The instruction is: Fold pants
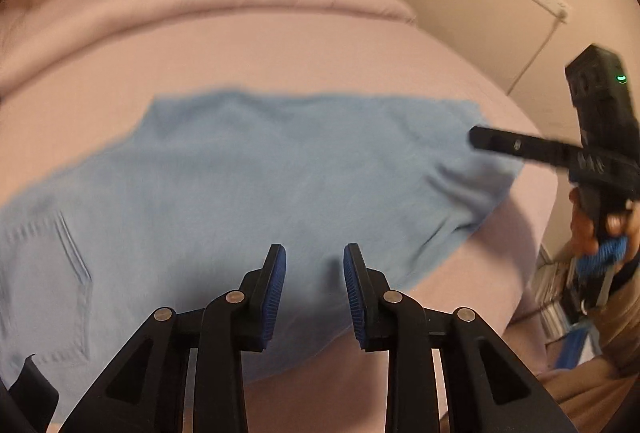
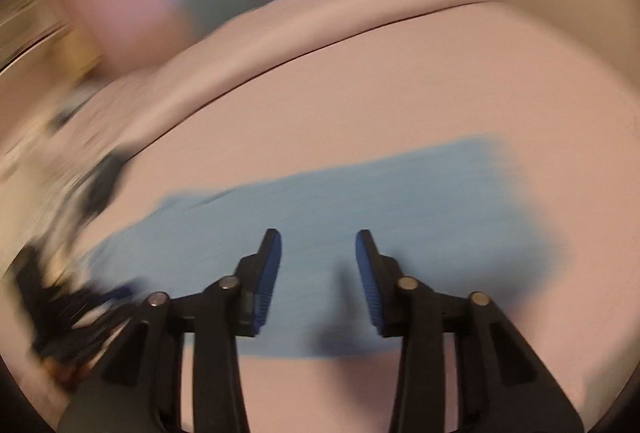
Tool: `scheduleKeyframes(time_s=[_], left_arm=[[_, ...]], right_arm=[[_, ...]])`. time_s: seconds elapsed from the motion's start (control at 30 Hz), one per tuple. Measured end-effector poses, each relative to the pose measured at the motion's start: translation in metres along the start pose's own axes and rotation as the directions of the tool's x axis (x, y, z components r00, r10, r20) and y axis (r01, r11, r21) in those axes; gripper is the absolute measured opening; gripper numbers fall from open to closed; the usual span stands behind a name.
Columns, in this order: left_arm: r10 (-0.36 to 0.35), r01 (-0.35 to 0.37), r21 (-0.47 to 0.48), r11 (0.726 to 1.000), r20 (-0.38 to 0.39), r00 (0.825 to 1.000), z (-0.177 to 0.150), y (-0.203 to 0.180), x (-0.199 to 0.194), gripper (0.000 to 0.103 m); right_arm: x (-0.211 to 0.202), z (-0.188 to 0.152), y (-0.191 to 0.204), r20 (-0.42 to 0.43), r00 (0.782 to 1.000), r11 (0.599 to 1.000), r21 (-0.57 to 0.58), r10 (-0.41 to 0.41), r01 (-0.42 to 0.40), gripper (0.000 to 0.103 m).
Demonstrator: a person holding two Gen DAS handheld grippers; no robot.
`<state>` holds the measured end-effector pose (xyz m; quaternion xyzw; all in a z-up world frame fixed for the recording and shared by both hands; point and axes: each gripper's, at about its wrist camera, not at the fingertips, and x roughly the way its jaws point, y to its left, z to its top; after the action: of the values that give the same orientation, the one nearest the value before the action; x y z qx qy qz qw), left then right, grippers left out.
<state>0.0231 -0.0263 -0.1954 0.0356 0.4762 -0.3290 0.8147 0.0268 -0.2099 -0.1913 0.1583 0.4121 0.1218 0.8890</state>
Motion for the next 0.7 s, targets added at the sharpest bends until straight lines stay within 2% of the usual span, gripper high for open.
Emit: scheduleKeyframes(time_s=[0.03, 0.07, 0.1, 0.17, 0.2, 0.27, 0.3, 0.33, 0.37, 0.47, 0.53, 0.57, 0.63, 0.67, 0.7], left_arm=[[0.007, -0.006, 0.008, 1.000, -0.061, 0.998, -0.006, 0.002, 0.008, 0.027], [0.008, -0.006, 0.026, 1.000, -0.086, 0.996, -0.013, 0.001, 0.011, 0.027], [-0.006, 0.008, 0.039, 0.999, -0.071, 0.997, -0.018, 0.001, 0.006, 0.027], [-0.026, 0.031, 0.052, 0.998, -0.091, 0.996, -0.026, 0.002, 0.002, 0.027], [-0.030, 0.036, 0.064, 0.997, -0.089, 0.996, -0.029, 0.002, -0.001, 0.027], [-0.026, 0.036, 0.112, 0.993, -0.083, 0.996, -0.033, 0.000, -0.008, 0.027], [-0.032, 0.042, 0.118, 0.992, -0.084, 0.996, -0.033, 0.001, -0.013, 0.027], [-0.037, 0.047, 0.116, 0.992, -0.082, 0.996, -0.032, 0.003, -0.017, 0.027], [-0.042, 0.049, 0.109, 0.993, -0.071, 0.997, -0.030, 0.004, -0.023, 0.027], [-0.004, 0.003, 0.077, 0.997, 0.008, 1.000, -0.024, 0.022, -0.045, 0.027], [0.080, -0.081, 0.011, 0.997, 0.059, 0.995, -0.018, 0.044, -0.051, 0.027], [0.114, -0.112, -0.027, 0.993, 0.071, 0.991, -0.018, 0.056, -0.053, 0.027], [0.260, -0.250, -0.123, 0.960, 0.069, 0.963, -0.025, 0.090, -0.055, 0.027], [0.325, -0.316, -0.172, 0.933, 0.021, 0.946, -0.033, 0.108, -0.052, 0.027], [0.339, -0.333, -0.209, 0.920, -0.008, 0.941, -0.043, 0.124, -0.052, 0.026]], right_arm=[[0.011, -0.001, 0.011, -0.033, 0.999, 0.999, -0.039, 0.022, -0.024, 0.026], [0.031, -0.004, 0.030, -0.099, 0.994, 0.992, -0.114, 0.047, -0.059, 0.021], [0.044, -0.009, 0.040, -0.167, 0.984, 0.983, -0.163, 0.055, -0.082, 0.019], [0.067, -0.020, 0.052, -0.325, 0.945, 0.965, -0.237, 0.030, -0.112, 0.015], [0.076, -0.037, 0.056, -0.423, 0.906, 0.943, -0.304, -0.007, -0.135, 0.015], [0.064, -0.051, 0.060, -0.403, 0.914, 0.904, -0.405, -0.046, -0.133, 0.015], [0.059, -0.051, 0.056, -0.454, 0.889, 0.904, -0.401, -0.055, -0.149, 0.014], [0.056, -0.049, 0.053, -0.457, 0.888, 0.910, -0.387, -0.049, -0.150, 0.013], [0.050, -0.042, 0.051, -0.454, 0.890, 0.915, -0.371, -0.032, -0.157, 0.016], [0.025, -0.032, 0.057, -0.379, 0.924, 0.910, -0.368, 0.040, -0.191, 0.018], [0.026, -0.015, 0.061, -0.323, 0.941, 0.915, -0.340, 0.102, -0.216, 0.018], [0.031, -0.011, 0.066, -0.312, 0.945, 0.917, -0.340, 0.097, -0.206, 0.018], [0.054, -0.005, 0.069, -0.287, 0.955, 0.922, -0.345, 0.071, -0.173, 0.019], [0.064, -0.008, 0.076, -0.300, 0.952, 0.921, -0.347, 0.066, -0.174, 0.019], [0.084, -0.018, 0.077, -0.370, 0.929, 0.920, -0.355, 0.027, -0.168, 0.020]])
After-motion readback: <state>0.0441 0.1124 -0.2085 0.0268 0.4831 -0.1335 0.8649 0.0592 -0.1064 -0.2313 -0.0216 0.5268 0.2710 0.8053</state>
